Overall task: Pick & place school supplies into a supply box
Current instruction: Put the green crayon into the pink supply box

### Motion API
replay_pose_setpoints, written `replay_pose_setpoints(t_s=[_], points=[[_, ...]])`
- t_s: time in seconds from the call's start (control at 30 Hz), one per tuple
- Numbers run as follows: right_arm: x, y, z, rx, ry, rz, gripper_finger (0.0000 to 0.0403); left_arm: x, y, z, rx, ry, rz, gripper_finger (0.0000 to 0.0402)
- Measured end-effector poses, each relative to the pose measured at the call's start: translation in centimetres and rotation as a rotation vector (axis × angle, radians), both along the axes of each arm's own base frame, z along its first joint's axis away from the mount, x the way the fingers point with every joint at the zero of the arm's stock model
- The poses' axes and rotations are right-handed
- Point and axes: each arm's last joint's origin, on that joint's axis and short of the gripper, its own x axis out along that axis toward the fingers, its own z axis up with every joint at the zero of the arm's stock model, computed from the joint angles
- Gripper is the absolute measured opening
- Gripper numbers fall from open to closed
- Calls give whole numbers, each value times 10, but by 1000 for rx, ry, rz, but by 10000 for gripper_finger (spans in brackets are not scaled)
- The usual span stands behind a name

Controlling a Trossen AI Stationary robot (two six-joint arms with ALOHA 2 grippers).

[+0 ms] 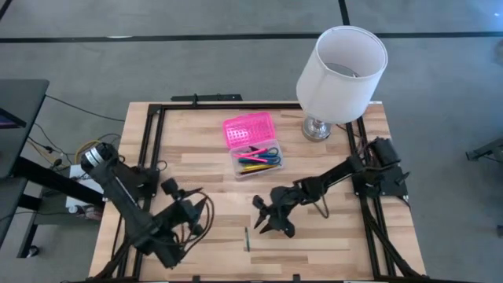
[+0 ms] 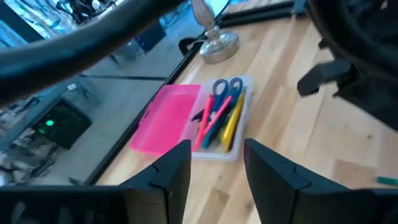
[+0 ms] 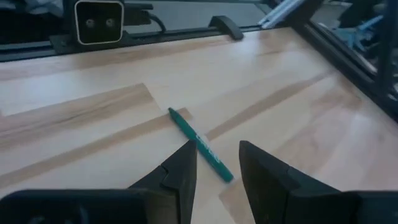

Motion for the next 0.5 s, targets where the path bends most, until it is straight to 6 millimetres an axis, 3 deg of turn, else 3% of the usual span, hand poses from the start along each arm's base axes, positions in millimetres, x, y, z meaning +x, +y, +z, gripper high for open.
replay_pose_setpoints(t_s=[0.23, 0.5], points=[[32, 11, -7, -48, 60, 47, 114, -18, -4, -31, -29, -56, 2, 143], [56, 18, -15, -116, 157, 78, 114, -24, 2, -55, -33, -61, 27, 143]])
